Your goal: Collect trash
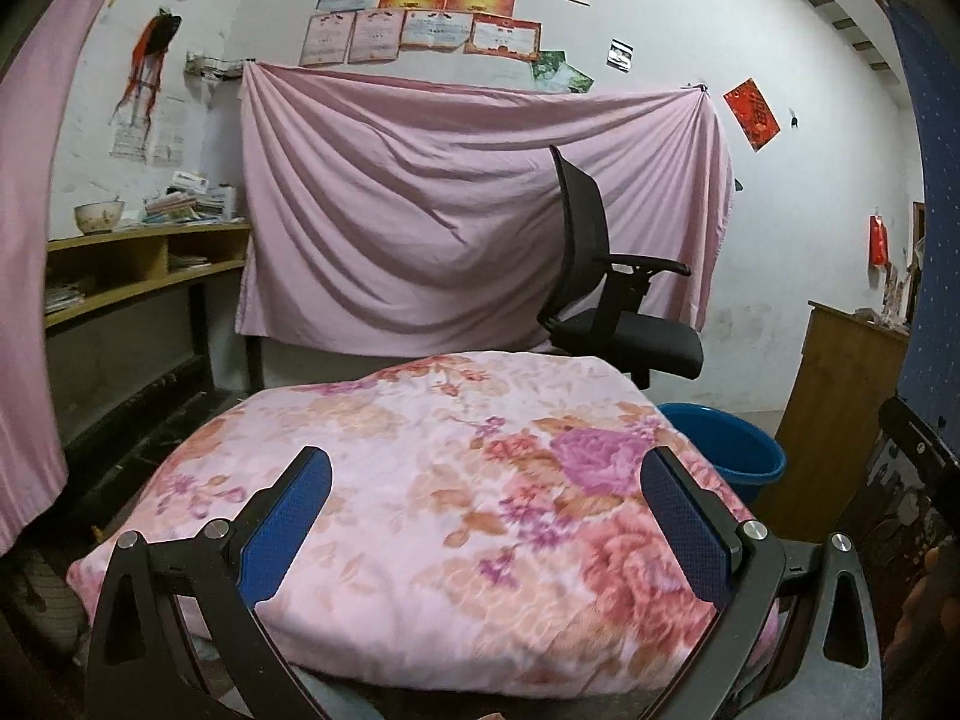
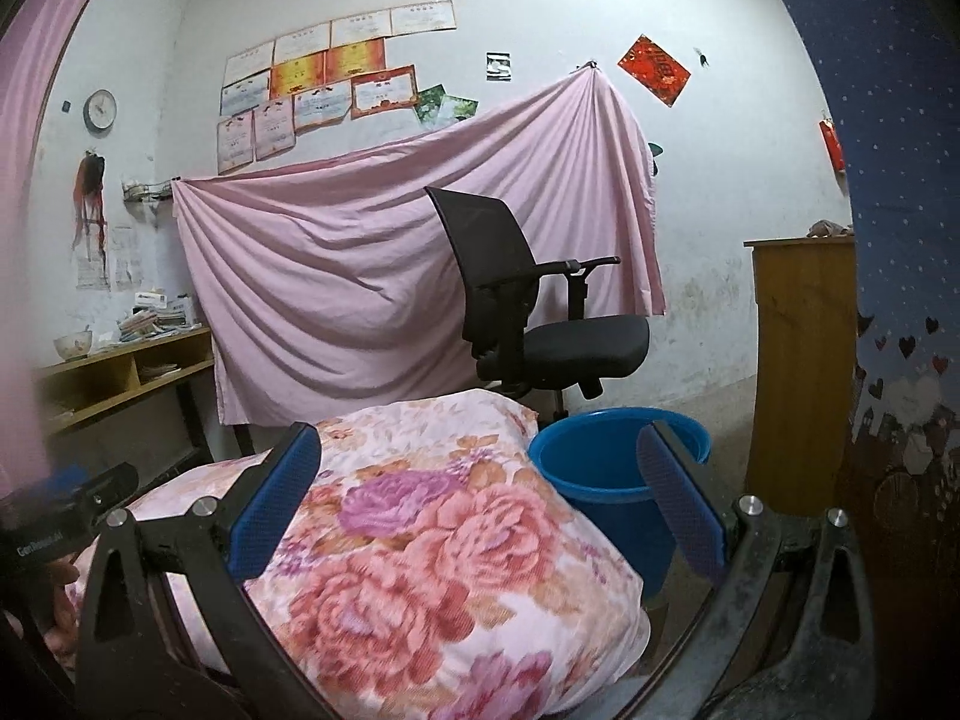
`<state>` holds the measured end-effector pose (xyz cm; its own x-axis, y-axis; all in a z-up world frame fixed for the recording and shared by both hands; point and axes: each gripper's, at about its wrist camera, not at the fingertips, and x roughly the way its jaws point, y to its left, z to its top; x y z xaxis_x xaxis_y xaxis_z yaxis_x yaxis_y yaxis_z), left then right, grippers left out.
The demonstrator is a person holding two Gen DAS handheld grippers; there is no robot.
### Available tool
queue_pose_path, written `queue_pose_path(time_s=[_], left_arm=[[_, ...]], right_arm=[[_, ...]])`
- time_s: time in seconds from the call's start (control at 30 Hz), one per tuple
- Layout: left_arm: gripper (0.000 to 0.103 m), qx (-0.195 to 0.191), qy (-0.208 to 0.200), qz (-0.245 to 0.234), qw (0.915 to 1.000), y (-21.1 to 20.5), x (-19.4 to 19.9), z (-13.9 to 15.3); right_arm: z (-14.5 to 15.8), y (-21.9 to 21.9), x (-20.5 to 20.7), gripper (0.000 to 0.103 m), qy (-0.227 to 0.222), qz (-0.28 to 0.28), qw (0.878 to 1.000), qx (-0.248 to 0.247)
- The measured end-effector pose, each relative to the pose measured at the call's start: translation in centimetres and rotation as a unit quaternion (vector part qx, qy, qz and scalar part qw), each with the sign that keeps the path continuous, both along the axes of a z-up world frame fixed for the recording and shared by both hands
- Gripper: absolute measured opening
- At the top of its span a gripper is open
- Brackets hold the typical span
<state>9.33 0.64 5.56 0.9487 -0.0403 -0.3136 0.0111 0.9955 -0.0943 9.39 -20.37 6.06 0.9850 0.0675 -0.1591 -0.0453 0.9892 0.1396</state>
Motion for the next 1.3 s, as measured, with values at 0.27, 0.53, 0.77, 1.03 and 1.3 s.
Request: queue_pose_path(time_s=[0.27, 0.53, 0.77, 1.03, 1.3], left_arm=[[0.101, 0.000, -0.004, 0.013, 0.9999, 0.7, -2.2, -2.2], [0.101, 0.004, -0.001, 0.015, 0.9999, 0.8, -2.6, -3.5], [0.101, 0.006, -0.004, 0.015, 0.9999, 0.8, -2.8, -3.8], [0.101, 0.008, -0.004, 0.015, 0.9999, 0.9, -2.9, -3.9], [0.101, 0.008, -0.005, 0.015, 0.9998, 0.8, -2.9, -3.9]], right_arm=[[-1.6, 1.7, -2.3, 0.103, -0.005, 0.002, 1.000, -0.028], [-2.5, 2.5, -2.7, 0.103, -0.003, -0.001, 0.999, -0.047], [-2.8, 2.6, -2.6, 0.103, 0.004, -0.001, 0.999, -0.051], [-2.9, 2.4, -2.5, 0.103, 0.006, 0.000, 0.999, -0.049], [-2.9, 2.3, -2.5, 0.103, 0.007, 0.000, 0.999, -0.048]])
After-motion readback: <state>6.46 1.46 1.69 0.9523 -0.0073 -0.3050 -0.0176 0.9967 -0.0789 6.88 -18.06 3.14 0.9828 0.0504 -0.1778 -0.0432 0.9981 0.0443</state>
